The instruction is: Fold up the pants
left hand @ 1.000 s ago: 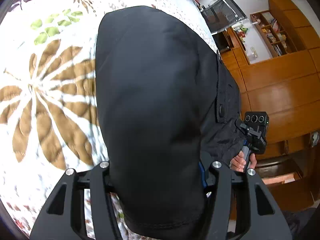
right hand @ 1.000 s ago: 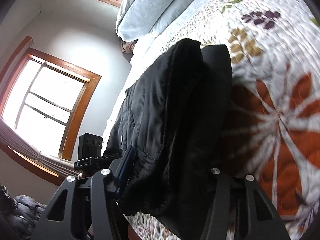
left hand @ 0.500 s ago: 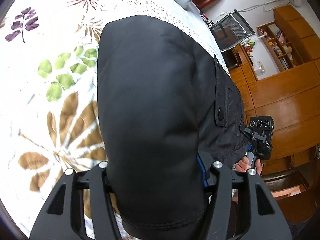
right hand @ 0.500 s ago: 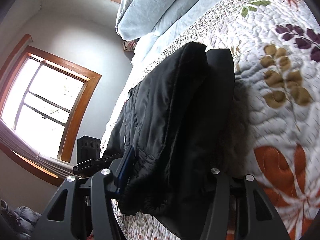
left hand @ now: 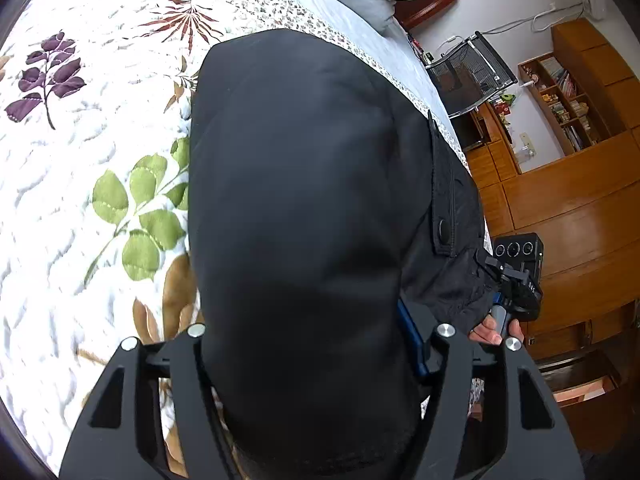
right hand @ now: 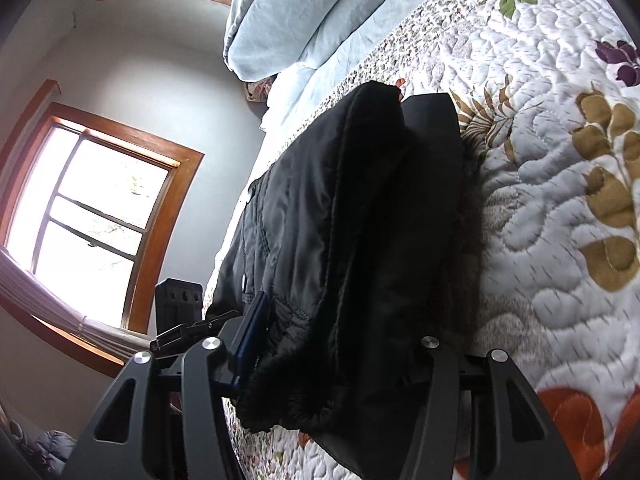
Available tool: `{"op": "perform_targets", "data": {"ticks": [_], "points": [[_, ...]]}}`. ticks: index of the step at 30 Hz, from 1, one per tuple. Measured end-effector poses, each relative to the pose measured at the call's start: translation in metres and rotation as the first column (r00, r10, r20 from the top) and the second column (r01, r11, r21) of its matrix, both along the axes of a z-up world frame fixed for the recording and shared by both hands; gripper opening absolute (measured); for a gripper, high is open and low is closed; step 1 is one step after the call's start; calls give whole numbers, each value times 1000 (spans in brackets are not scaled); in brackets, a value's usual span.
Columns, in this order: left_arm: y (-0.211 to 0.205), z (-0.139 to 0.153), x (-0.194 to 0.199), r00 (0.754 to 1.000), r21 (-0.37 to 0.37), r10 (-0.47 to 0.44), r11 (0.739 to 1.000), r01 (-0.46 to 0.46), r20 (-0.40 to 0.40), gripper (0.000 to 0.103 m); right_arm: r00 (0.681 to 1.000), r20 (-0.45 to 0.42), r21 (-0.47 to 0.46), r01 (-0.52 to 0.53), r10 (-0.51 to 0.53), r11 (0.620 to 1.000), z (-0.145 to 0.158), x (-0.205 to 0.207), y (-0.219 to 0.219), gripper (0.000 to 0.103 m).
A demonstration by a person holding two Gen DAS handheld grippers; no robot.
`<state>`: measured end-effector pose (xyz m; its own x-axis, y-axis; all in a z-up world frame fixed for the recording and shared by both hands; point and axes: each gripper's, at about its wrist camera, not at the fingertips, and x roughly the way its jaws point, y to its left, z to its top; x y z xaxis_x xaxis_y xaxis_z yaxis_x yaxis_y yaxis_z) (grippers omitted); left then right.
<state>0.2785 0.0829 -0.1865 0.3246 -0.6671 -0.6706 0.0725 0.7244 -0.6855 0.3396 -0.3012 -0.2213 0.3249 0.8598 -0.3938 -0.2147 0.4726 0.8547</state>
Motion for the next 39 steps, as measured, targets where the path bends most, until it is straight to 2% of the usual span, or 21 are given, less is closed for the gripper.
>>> {"op": "perform_targets", "data": {"ticks": [7,16,26,27,30,34,37,39], "points": [[-3,-4,1,1000,-9,-7,1000,7,8,69,1000,-19,50,10,-9,999,-15,-2,-14,53],[-10,0,10,1000,-15,-12,1000,12,10,71,1000,-7,40,28,-27,999,-18,-7,-16,54],[-14,0,13,1000,-17,-15,1000,16,11,75,999,-27,17,27,-26,999,-13,-8,-13,61],[-13,-1,12,1000,-15,-16,1000,16,11,76,999,-28,18,26,-26,999,-12,-7,-13,64],[-14,0,13,1000,-1,-17,1000,17,11,78,999,-25,24,23,-22,999,-9,-11,-14,74],[-15,7,9,999,72,-15,997,12,36,82,1000,-17,-5,18,-18,1000,-4,-21,-14,81],[-12,11,4,998,111,-9,994,3,55,88,1000,-13,-28,23,-23,999,-1,-30,-16,82],[-10,12,1,998,114,-7,994,-1,62,88,999,-3,-39,34,-34,999,0,-39,-18,82]]}}
